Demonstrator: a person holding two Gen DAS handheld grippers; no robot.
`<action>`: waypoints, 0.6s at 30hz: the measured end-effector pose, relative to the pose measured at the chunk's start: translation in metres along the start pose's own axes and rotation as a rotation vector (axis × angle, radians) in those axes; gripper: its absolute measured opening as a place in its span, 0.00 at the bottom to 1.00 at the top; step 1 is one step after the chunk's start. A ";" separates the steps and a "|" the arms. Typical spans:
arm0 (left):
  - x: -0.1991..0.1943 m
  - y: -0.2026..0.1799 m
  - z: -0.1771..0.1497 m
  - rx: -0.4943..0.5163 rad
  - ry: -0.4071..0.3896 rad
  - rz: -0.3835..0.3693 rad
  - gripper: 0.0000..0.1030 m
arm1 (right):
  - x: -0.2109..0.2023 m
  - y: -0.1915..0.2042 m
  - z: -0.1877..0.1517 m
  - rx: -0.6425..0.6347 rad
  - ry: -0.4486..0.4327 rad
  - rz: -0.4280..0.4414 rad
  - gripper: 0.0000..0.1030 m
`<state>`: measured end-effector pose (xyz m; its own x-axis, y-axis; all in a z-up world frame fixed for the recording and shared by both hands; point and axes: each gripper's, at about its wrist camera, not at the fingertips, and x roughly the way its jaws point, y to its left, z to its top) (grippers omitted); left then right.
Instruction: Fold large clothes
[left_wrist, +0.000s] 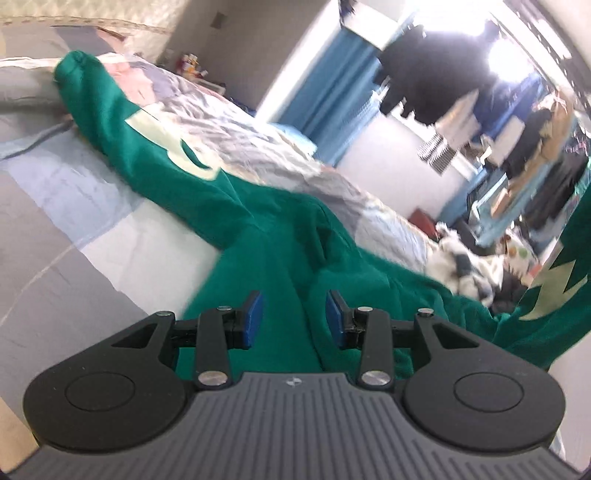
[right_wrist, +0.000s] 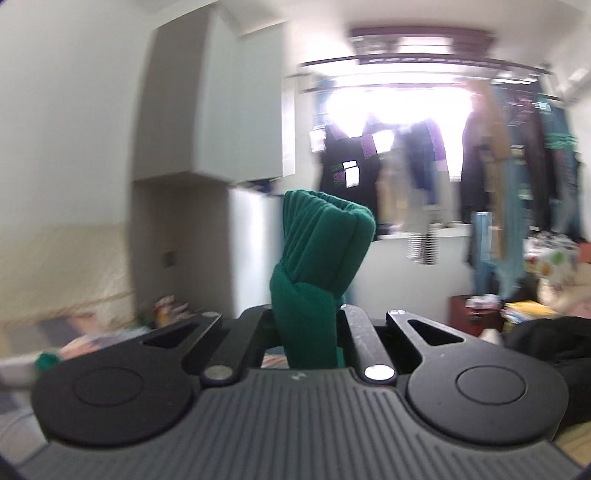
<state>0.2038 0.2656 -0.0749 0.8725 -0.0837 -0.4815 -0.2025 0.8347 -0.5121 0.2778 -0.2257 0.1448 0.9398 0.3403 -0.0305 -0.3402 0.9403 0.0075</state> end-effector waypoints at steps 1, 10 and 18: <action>0.000 0.006 0.003 -0.010 -0.009 0.017 0.41 | 0.002 0.024 -0.004 -0.020 0.007 0.032 0.08; -0.017 0.054 0.032 -0.163 -0.087 0.020 0.41 | 0.017 0.188 -0.103 -0.055 0.148 0.256 0.09; -0.027 0.088 0.047 -0.241 -0.145 0.033 0.41 | 0.038 0.252 -0.208 -0.083 0.357 0.342 0.10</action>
<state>0.1830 0.3675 -0.0732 0.9147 0.0349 -0.4027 -0.3167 0.6808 -0.6604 0.2212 0.0239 -0.0626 0.7093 0.5931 -0.3809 -0.6421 0.7666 -0.0022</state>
